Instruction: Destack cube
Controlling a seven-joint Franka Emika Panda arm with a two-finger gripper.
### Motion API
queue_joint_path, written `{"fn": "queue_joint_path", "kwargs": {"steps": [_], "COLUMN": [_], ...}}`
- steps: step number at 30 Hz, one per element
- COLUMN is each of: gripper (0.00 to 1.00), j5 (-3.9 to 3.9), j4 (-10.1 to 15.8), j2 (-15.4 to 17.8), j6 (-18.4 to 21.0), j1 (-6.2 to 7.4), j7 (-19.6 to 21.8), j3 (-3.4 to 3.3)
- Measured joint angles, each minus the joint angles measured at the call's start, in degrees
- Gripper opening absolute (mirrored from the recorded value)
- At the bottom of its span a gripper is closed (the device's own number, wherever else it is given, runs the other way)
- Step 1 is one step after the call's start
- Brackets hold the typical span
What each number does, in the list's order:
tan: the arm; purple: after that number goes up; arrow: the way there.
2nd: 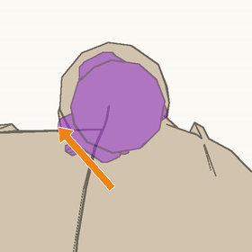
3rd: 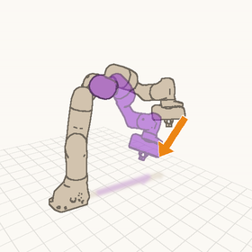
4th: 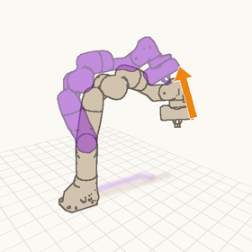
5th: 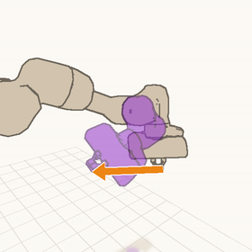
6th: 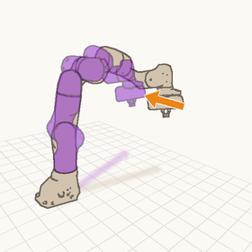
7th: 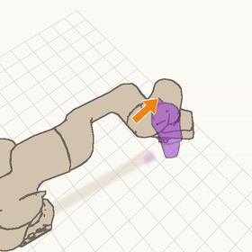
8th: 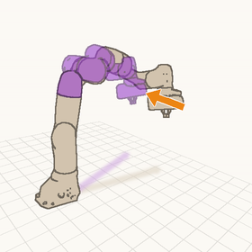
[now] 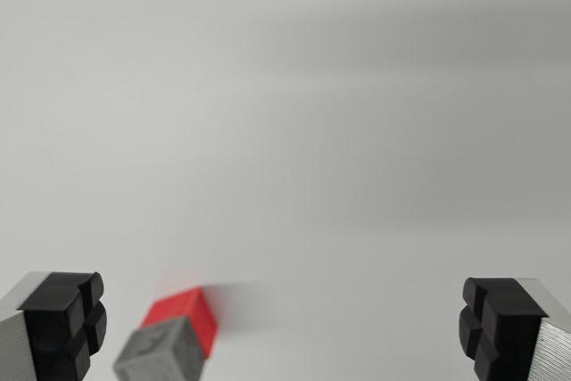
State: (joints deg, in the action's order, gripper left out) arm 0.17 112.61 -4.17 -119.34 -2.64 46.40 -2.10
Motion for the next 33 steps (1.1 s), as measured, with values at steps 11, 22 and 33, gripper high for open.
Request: {"fn": "queue_joint_path", "kwargs": {"steps": [11,22,33], "gripper": [1.0,1.0,1.0], "j5": [0.0,-0.01,-0.04], "j4": [4.28,9.7,15.11], "j2": [2.3,5.18,8.04], "j6": [-1.77,-3.95,-6.2], "j1": [0.4,1.06,1.86], "j7": [-0.68,-1.57,-2.45], "j3": [0.48,1.06,1.63]}}
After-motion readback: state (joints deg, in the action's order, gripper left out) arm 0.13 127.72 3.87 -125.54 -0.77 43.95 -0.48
